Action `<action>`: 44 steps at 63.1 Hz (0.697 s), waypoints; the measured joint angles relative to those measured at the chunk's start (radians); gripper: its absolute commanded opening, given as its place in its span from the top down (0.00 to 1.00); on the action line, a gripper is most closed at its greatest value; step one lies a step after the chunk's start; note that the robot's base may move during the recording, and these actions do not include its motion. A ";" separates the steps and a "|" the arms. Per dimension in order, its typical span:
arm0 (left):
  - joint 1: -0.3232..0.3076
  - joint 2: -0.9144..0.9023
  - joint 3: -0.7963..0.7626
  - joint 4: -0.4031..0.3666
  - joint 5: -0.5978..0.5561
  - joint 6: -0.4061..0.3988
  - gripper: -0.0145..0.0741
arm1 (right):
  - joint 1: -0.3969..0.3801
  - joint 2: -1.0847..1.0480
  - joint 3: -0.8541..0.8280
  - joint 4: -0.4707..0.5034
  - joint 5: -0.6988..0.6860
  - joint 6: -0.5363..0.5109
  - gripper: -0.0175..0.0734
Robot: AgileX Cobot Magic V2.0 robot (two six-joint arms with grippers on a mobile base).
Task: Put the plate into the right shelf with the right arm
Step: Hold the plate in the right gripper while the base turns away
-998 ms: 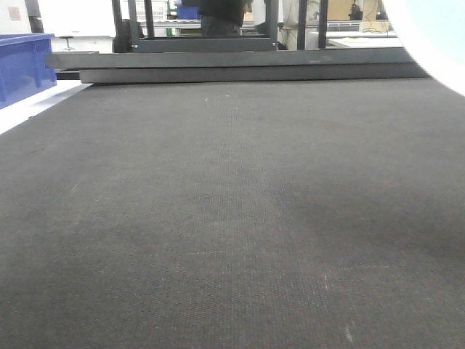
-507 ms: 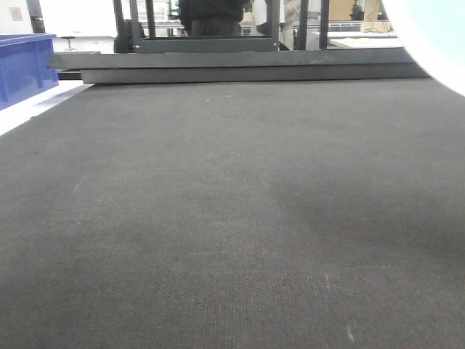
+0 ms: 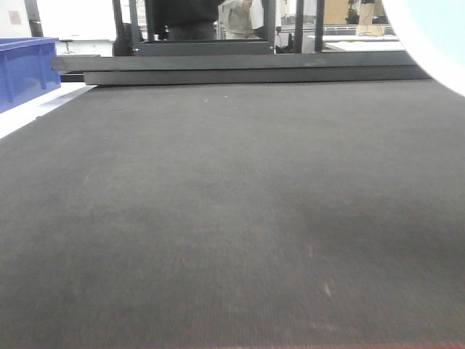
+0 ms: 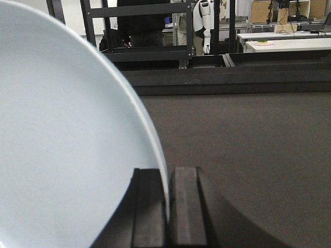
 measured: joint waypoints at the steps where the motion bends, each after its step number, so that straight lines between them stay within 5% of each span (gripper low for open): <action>1: 0.000 0.000 0.000 0.000 0.000 0.000 0.98 | 0.000 0.000 0.000 0.000 0.000 0.000 0.74; 44: 0.000 0.000 0.000 0.000 0.000 0.000 0.98 | 0.000 0.000 0.000 0.000 0.000 0.000 0.74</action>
